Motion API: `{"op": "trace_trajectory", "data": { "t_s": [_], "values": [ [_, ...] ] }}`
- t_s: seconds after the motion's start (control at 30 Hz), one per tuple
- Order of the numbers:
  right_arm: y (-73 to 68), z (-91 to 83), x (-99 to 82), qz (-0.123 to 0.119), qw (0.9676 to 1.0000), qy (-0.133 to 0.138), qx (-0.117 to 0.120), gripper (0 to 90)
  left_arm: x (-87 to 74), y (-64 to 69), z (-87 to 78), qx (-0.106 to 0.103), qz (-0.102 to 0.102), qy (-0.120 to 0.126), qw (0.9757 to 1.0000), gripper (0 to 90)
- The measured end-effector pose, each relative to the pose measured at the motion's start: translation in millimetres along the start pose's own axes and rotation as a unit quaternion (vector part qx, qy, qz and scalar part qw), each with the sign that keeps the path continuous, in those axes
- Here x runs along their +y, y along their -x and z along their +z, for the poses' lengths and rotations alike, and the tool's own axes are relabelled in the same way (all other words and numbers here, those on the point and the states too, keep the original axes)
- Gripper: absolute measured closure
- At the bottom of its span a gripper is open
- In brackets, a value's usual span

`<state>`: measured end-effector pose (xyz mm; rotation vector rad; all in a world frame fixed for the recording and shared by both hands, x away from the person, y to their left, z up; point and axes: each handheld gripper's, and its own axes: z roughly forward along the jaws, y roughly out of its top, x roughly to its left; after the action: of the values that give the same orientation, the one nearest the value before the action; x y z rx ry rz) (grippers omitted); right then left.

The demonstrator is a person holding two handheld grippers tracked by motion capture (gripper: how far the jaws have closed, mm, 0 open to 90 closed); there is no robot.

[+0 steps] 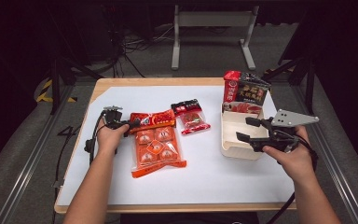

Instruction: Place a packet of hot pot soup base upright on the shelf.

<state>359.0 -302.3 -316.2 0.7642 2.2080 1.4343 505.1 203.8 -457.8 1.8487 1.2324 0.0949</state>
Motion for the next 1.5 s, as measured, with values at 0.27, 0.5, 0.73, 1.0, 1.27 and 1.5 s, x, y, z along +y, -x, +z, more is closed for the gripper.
{"op": "trace_trajectory", "data": {
  "t_s": [0.27, 0.5, 0.73, 1.0, 1.27, 1.5],
  "values": [
    [1.8, -0.6, -1.6, 0.007, 1.0, 0.0, -0.001, 33.4, 5.1, 15.3, -18.6, 0.011, 0.046, 0.008, 0.9989, 90.0],
    [1.0, -0.8, -0.6, 0.009, 1.0, 0.002, -0.001, 34.1, 9.2, 30.5, -43.3, 0.002, 0.065, 0.046, 0.9968, 90.0],
    [1.2, 1.6, 0.6, 0.008, 1.0, 0.002, 0.001, 34.2, 12.0, 47.1, -61.3, -0.008, 0.071, 0.085, 0.9938, 90.0],
    [1.9, 2.2, 2.4, 0.008, 1.0, 0.005, -0.001, 34.6, 11.6, 69.0, -84.0, -0.015, 0.08, 0.127, 0.9885, 90.0],
    [-0.9, 3.1, 4.9, 0.004, 0.9999, 0.01, 0.006, 34.7, 7.6, 94.7, -109.6, -0.035, 0.111, 0.165, 0.9795, 90.0],
    [-4.0, 3.1, 6.6, -0.006, 0.9998, 0.006, 0.02, 42.2, 6.1, 109.2, -126.3, -0.074, 0.121, 0.181, 0.9732, 90.0]
  ]
}}
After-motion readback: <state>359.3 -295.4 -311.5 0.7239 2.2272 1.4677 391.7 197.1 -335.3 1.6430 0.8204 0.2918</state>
